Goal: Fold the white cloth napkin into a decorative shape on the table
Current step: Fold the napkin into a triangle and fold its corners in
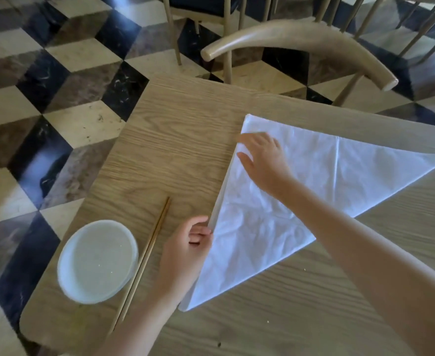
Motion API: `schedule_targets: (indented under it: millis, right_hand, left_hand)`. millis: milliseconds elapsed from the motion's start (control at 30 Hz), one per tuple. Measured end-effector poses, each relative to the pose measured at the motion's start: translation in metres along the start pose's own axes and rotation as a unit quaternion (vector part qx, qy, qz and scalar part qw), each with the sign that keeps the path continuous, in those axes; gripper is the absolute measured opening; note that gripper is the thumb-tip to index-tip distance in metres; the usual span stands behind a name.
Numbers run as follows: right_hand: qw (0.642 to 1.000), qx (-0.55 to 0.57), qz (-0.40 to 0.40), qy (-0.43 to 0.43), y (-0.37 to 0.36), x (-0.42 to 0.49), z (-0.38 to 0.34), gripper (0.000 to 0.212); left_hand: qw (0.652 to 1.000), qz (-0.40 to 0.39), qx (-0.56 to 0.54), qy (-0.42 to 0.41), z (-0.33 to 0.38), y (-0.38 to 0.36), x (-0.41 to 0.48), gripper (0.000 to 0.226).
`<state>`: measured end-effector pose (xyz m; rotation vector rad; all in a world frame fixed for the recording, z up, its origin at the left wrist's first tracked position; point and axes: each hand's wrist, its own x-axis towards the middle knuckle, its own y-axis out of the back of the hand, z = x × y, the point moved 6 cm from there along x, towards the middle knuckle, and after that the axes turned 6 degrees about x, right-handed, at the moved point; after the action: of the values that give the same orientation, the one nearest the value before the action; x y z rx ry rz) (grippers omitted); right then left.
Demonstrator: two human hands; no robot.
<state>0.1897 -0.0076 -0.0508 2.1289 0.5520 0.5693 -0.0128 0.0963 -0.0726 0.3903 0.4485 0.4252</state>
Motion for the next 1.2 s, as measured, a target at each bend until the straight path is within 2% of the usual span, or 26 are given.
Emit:
schedule_targets:
  millis: [133,233,300,500,667,767,900,1033,1200]
  right_hand:
    - [0.991,-0.008,-0.081,0.104,-0.026,-0.075,-0.034,0.039]
    - [0.98,-0.067,-0.153,0.109,-0.045,-0.101,-0.036,0.053]
    - [0.977,-0.082,-0.171,0.098,-0.049,-0.104,-0.034,0.058]
    - [0.979,-0.097,-0.168,0.063,-0.052,-0.106,-0.035,0.053]
    - [0.977,-0.117,-0.176,0.034,-0.055,-0.102,-0.035,0.054]
    - [0.98,-0.091,-0.173,0.028,-0.056,-0.099,-0.037,0.052]
    - [0.997,0.014,-0.062,0.033,-0.037,-0.091,-0.036,0.039]
    - [0.997,-0.047,-0.038,0.046,-0.025,-0.075,-0.032,0.022]
    - [0.98,-0.13,-0.096,0.116,-0.029,-0.054,-0.044,0.017]
  left_hand:
    - [1.0,0.025,0.008,-0.009,-0.023,0.014,-0.043,0.039]
    - [0.997,0.04,0.05,-0.033,-0.032,0.018,-0.066,0.04]
    - [0.993,0.053,0.086,-0.055,-0.035,0.019,-0.078,0.04]
    - [0.967,0.086,0.189,-0.147,-0.039,0.022,-0.096,0.037]
    - [0.956,0.122,0.215,-0.156,-0.037,0.019,-0.096,0.016]
    - [0.953,0.145,0.22,-0.15,-0.036,0.017,-0.094,0.005]
    - [0.953,0.155,0.229,-0.126,-0.038,0.018,-0.089,0.007]
    - [0.957,0.117,0.234,-0.127,-0.044,0.021,-0.085,0.011]
    - [0.963,0.06,0.223,-0.142,-0.051,0.027,-0.085,0.013]
